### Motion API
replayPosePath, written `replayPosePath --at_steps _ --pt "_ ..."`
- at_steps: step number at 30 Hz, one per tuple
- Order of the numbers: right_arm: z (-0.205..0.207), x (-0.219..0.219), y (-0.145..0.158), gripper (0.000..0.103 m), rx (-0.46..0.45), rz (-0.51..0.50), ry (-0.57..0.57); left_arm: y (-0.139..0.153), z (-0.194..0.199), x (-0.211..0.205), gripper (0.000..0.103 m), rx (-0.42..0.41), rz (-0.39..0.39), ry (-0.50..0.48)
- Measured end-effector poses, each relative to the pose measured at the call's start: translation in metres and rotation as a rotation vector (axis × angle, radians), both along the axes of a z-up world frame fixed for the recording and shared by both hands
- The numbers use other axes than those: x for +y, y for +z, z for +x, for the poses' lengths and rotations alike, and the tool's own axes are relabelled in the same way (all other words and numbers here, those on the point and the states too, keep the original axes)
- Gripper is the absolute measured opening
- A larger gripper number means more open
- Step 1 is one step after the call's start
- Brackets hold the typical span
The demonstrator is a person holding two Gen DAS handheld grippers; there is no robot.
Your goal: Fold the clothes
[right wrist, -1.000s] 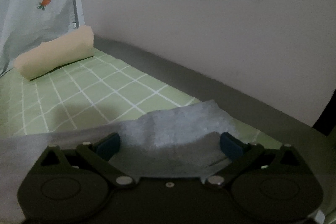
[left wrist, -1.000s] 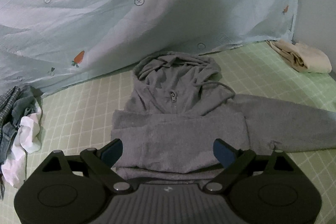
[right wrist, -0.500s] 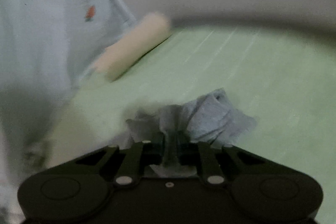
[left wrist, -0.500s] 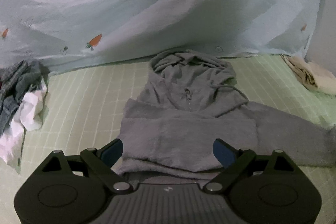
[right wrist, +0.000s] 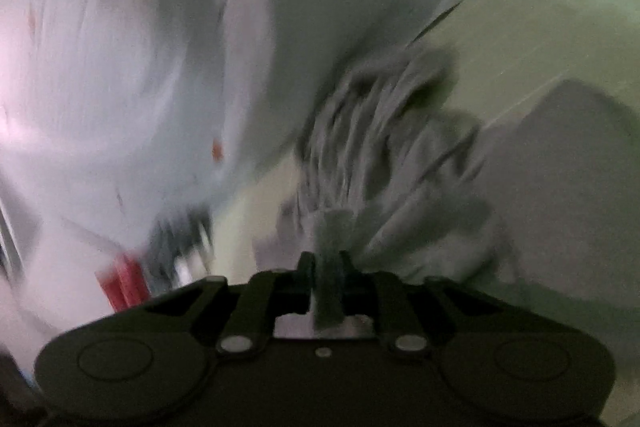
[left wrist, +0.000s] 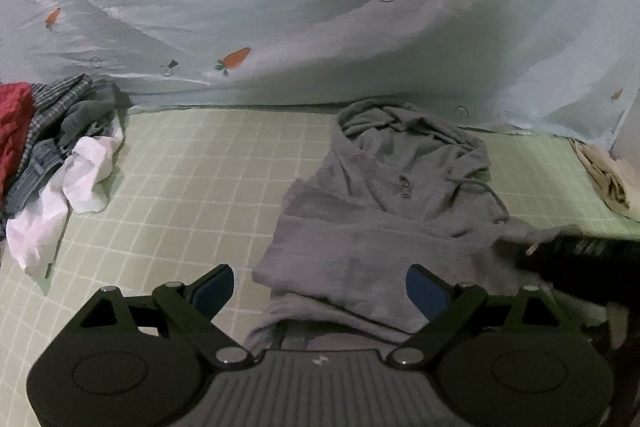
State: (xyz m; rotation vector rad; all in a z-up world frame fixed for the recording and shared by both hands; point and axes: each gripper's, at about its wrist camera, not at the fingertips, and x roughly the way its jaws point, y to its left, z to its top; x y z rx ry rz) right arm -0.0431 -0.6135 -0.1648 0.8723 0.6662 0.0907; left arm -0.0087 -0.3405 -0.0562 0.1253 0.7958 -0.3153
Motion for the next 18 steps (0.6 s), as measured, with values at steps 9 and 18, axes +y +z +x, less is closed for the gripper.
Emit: replayPosePath --at_steps 9,18 --pt "-0.051 -0.028 0.015 0.103 -0.001 -0.093 -0.177 -0.011 0.004 -0.016 0.097 0.053 0.012 -0.053" --pt "-0.109 -0.064 0.008 0.103 0.127 -0.476 -0.489 -0.029 0.002 -0.084 0.097 0.091 0.081 -0.296"
